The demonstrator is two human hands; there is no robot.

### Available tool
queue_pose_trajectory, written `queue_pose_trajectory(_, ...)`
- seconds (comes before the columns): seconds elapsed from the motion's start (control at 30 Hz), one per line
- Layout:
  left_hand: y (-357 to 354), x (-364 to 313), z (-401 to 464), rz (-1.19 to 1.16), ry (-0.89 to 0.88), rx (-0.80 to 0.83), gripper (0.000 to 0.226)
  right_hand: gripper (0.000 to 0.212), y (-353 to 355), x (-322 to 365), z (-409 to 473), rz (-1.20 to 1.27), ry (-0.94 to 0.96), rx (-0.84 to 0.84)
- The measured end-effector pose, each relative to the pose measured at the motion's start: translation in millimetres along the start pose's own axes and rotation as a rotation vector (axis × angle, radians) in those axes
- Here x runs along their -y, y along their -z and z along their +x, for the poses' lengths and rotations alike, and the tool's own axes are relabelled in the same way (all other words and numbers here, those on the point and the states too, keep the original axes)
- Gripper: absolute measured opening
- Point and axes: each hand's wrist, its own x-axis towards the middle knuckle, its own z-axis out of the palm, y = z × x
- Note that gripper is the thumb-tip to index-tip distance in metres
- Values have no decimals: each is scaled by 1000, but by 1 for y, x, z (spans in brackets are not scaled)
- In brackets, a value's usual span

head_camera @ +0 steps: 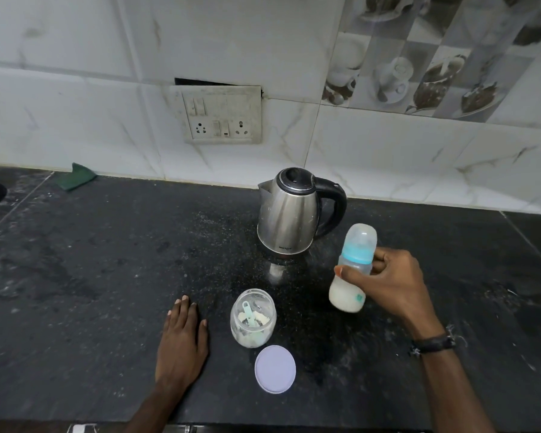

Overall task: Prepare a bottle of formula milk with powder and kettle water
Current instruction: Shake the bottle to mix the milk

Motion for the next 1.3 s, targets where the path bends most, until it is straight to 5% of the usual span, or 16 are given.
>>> queue_pose_trajectory(0.73, -1, -1, 0, -7, -9, -1, 62, 33, -4, 0, 0, 67, -21, 81)
queue_pose_trajectory(1.07, -2, 0, -1, -3, 5, 0, 63, 43, -3, 2, 0, -191, -60, 37)
queue_pose_trajectory(1.2, -1, -1, 0, 3, -2, -5, 62, 36, -5, 3, -2, 106, -27, 27)
queue_pose_trajectory(1.3, -2, 0, -1, 2, 1, 0, 62, 35, -3, 4, 1, 81, -30, 111)
